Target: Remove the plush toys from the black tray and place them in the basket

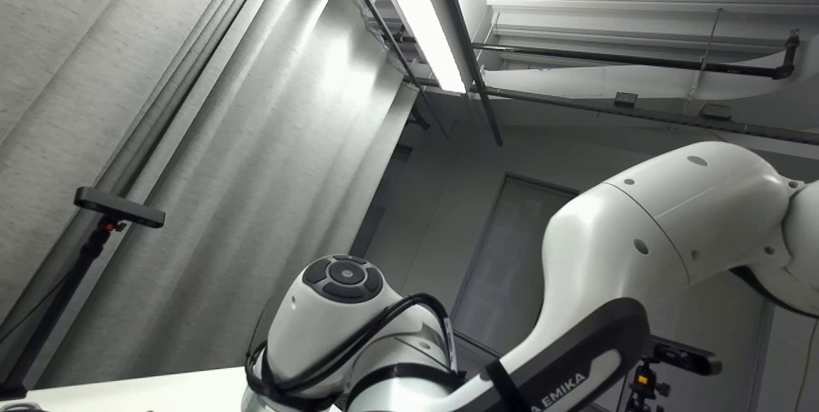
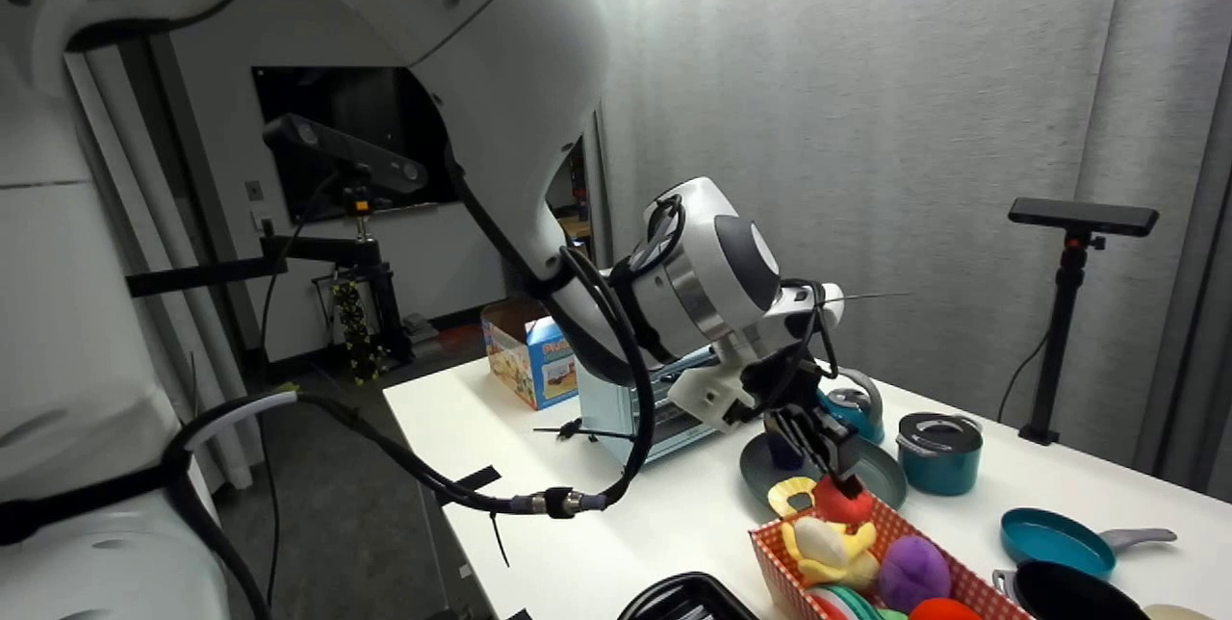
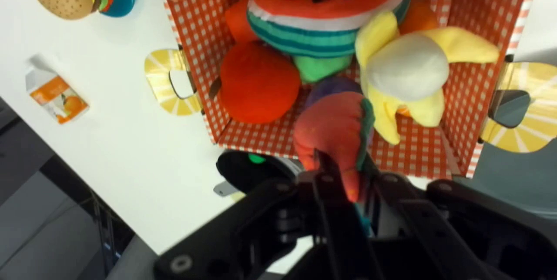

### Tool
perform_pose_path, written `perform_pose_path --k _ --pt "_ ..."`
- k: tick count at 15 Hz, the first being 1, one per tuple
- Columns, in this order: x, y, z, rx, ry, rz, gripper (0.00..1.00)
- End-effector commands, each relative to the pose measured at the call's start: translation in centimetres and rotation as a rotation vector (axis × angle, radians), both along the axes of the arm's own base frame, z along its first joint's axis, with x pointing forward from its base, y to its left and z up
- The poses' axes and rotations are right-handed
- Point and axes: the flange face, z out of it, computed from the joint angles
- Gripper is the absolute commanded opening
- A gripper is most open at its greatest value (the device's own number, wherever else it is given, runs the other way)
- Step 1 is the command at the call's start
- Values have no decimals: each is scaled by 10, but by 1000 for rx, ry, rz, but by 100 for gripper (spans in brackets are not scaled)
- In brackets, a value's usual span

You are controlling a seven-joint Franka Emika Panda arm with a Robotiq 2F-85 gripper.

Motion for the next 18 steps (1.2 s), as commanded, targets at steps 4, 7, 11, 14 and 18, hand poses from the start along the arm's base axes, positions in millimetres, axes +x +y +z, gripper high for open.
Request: perform_pose_path --k 4,7,11,14,18 --pt "27 4 -36 -95 -61 22 4" --pt "26 6 -60 -112 -27 6 39" --pt "24 -5 -76 -117 15 -5 61" --pt "23 -13 -76 -117 20 -15 85" --pt "19 -13 -62 -109 0 -20 100"
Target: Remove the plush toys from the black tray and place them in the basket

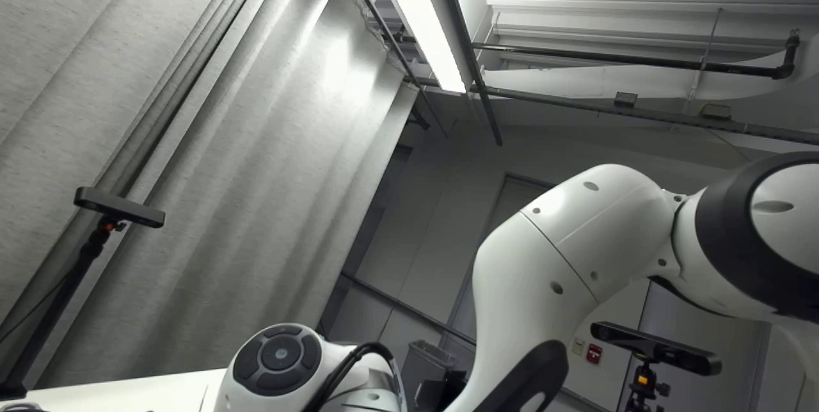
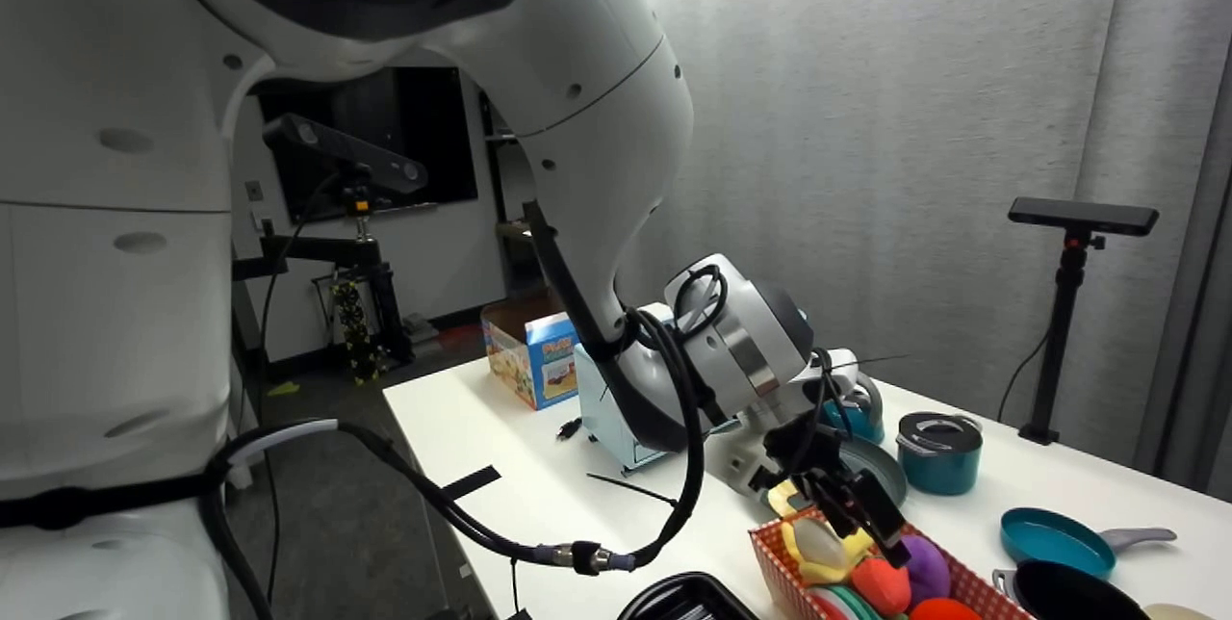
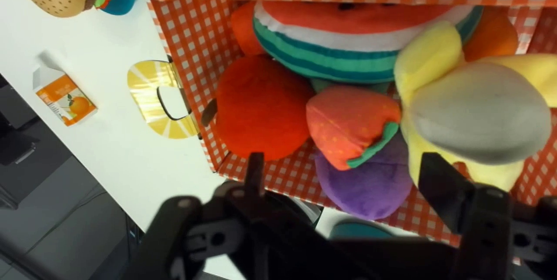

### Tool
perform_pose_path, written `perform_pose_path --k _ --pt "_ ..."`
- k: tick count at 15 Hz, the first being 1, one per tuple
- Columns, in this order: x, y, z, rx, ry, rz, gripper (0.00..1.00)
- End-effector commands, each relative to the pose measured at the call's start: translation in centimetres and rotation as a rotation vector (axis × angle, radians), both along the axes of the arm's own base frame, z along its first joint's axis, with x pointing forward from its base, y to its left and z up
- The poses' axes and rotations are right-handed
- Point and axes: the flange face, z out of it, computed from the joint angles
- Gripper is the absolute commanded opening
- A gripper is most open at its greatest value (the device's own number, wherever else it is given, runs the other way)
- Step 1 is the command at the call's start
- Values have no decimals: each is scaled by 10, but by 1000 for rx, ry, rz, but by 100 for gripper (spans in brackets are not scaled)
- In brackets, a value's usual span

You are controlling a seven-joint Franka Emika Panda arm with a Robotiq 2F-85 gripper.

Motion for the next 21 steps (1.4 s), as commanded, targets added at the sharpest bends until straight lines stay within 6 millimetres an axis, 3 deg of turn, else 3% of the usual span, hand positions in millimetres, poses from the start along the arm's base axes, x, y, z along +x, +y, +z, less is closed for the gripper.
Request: perform_pose_path --k 1,13,20,21 --pt "-1 1 22 6 -39 1 100" --pt "-19 26 144 162 -240 -32 100" --pt "-41 33 176 196 -259 -15 100" --pt "-26 34 166 176 -257 -26 100"
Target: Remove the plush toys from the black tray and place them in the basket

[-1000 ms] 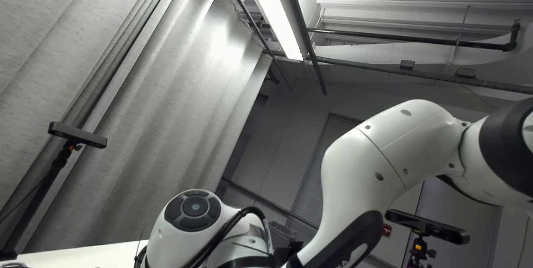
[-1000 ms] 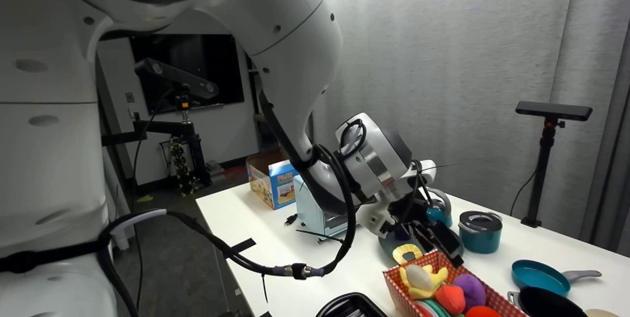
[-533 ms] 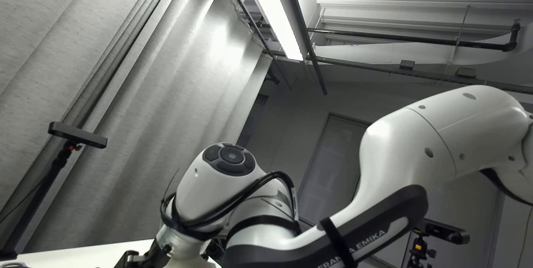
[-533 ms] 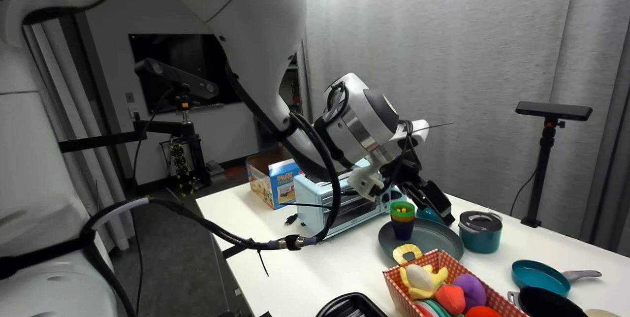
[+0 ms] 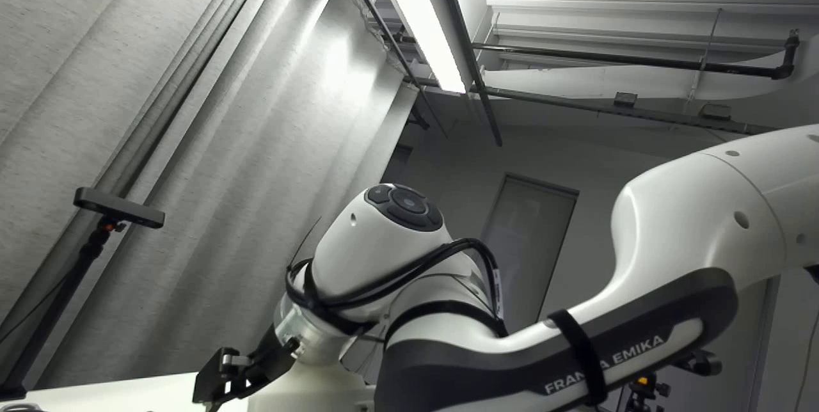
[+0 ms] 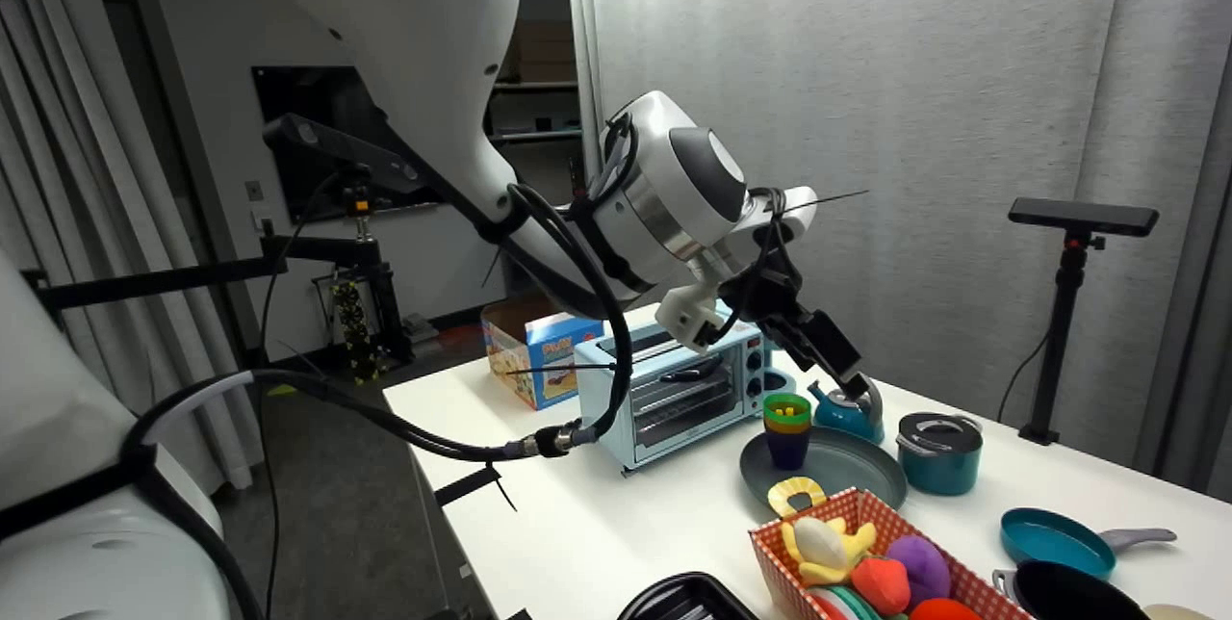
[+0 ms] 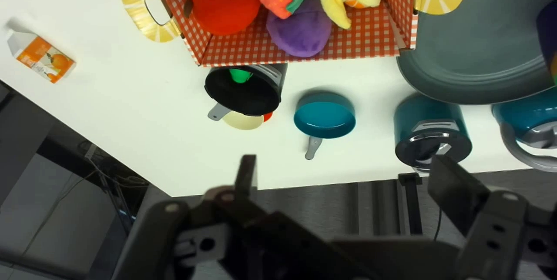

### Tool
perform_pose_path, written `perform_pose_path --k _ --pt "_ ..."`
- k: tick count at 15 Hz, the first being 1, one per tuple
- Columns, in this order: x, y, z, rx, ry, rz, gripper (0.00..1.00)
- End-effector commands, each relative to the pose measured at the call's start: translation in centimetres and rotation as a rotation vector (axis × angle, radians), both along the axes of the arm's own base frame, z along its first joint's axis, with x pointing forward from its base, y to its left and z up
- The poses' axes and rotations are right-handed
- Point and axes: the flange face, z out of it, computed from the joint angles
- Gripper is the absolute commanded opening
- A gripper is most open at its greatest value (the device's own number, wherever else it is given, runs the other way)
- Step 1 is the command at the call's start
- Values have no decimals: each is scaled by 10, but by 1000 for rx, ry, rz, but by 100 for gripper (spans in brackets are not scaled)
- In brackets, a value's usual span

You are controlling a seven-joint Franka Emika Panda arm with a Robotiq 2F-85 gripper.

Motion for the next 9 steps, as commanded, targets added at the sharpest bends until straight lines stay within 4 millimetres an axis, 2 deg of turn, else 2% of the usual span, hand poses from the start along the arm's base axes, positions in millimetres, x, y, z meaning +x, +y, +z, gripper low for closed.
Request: perform_pose_path --k 1,9 --pt "-3 1 3 4 2 4 100" --pt "-8 1 5 4 1 7 100"
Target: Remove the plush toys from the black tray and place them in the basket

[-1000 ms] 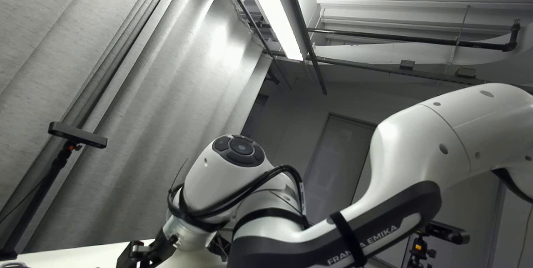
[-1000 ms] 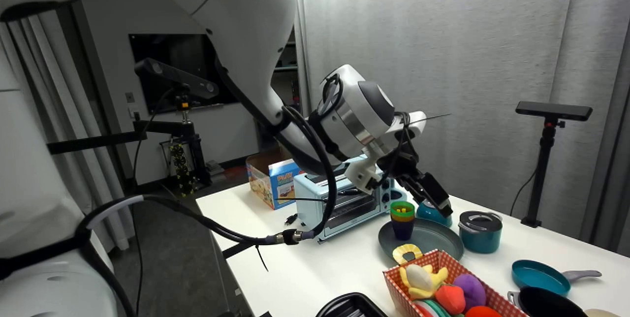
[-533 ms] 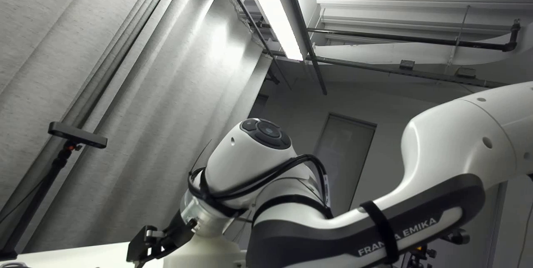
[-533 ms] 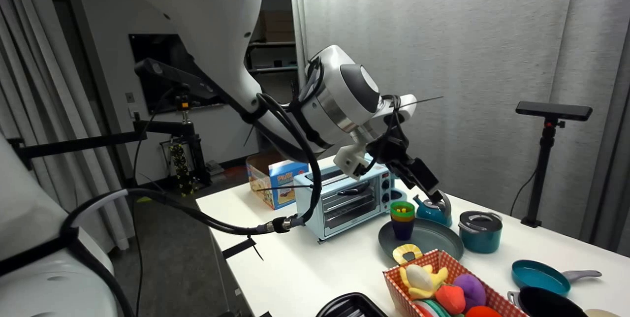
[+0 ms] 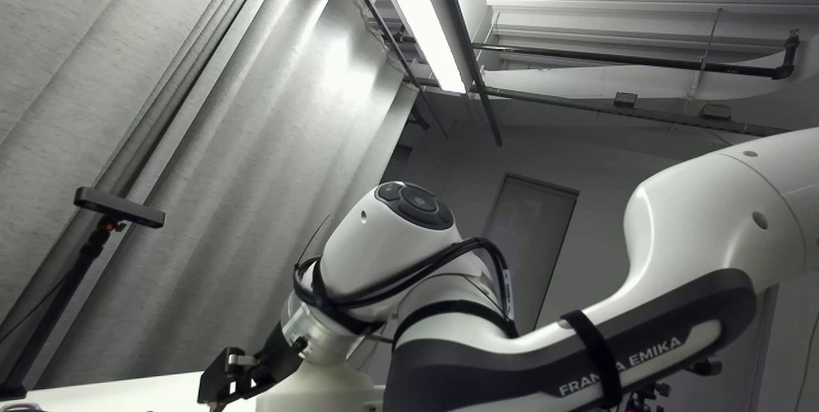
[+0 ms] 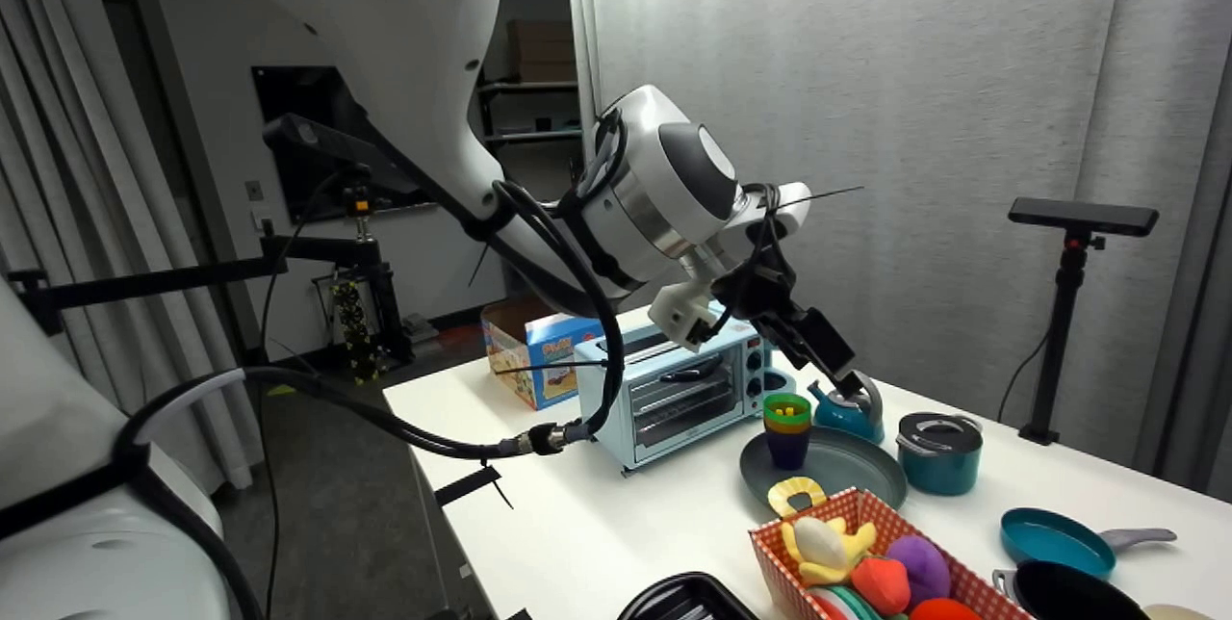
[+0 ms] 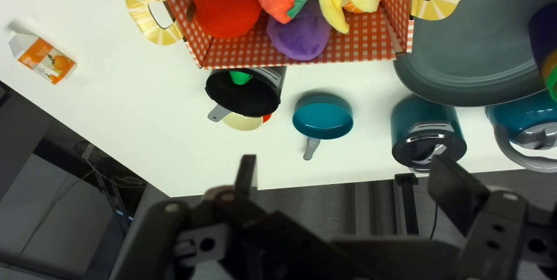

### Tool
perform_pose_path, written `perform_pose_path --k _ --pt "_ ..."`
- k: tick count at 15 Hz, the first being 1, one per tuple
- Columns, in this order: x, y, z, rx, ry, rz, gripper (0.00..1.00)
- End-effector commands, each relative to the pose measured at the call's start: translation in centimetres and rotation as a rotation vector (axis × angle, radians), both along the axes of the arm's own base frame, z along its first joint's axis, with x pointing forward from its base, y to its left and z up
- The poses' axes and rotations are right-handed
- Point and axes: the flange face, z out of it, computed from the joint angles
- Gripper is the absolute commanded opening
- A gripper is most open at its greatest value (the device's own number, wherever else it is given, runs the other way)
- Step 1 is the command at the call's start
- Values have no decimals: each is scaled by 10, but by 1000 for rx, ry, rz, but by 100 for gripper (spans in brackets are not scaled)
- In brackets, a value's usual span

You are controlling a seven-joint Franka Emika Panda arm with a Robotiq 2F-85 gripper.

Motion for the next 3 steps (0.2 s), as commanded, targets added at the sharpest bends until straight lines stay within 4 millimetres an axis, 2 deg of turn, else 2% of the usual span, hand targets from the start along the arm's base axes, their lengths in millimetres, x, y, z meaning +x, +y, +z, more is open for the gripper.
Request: perform_pose_path --k 1,3 --pt "0 0 1 0 1 0 100" --pt "0 0 1 0 1 0 100"
